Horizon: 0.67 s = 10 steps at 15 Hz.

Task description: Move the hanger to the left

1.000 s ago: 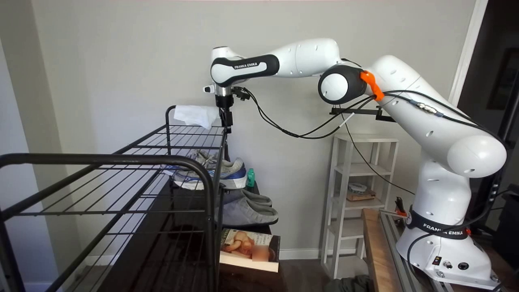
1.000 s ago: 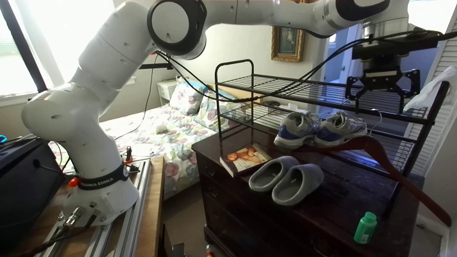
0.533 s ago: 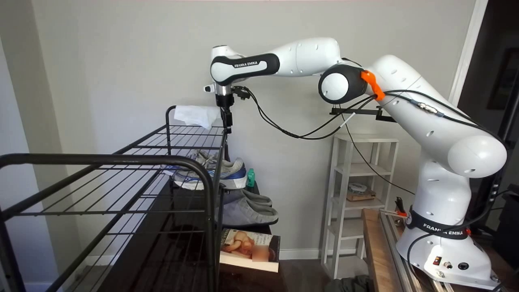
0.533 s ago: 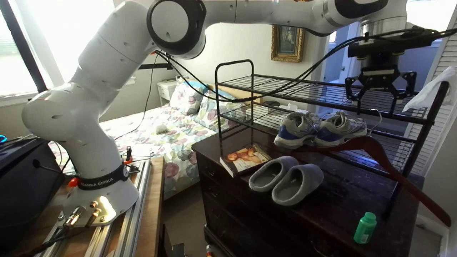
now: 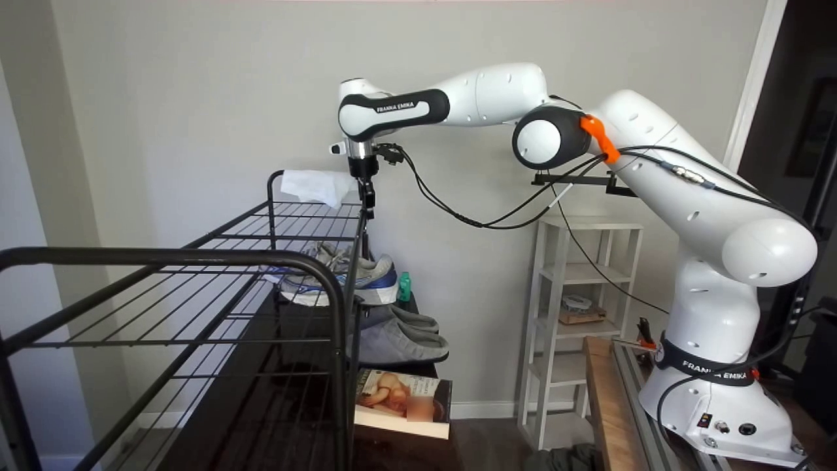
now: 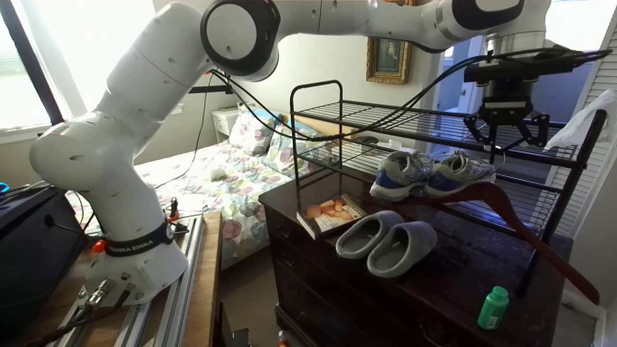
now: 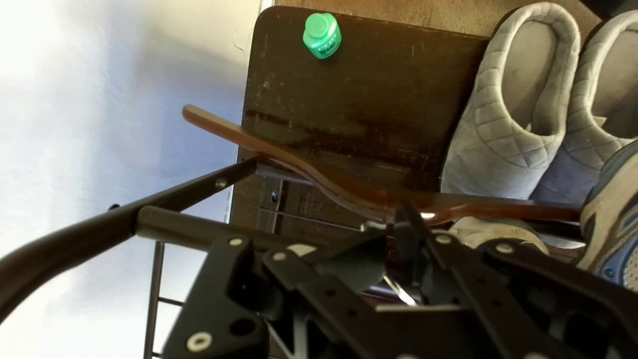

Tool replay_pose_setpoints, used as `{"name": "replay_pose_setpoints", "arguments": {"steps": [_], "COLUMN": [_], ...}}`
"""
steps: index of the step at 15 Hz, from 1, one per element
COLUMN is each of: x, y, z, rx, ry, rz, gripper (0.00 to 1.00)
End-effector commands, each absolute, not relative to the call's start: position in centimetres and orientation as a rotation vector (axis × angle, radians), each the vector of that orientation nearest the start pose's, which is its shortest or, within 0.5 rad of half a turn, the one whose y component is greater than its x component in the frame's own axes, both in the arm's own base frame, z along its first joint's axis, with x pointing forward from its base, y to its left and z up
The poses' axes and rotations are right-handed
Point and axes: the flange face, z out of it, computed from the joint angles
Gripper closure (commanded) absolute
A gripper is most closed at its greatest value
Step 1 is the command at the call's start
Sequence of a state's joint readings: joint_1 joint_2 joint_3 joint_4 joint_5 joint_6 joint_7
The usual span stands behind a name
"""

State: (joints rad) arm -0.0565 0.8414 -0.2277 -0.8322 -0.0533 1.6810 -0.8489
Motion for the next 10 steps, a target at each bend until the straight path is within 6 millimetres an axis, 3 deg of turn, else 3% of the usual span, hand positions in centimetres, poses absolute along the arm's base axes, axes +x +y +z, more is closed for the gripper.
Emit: {"name": "replay_pose_setpoints", "arguments": {"steps": [1, 4, 8, 10], "x": [75.5, 75.2, 74.8, 74.7], "y": [-14.4, -14.7, -15.8, -16.2], "z": [42.0, 42.8, 43.8, 43.7], "rx": [-3.165, -3.191, -3.265, -3.264], "ry": [-1.021, -1.000, -0.813, -0.760], "rz": [0.183, 0.171, 0.113, 0.116], "gripper": [0.58, 0.39, 0.11, 0.07]}}
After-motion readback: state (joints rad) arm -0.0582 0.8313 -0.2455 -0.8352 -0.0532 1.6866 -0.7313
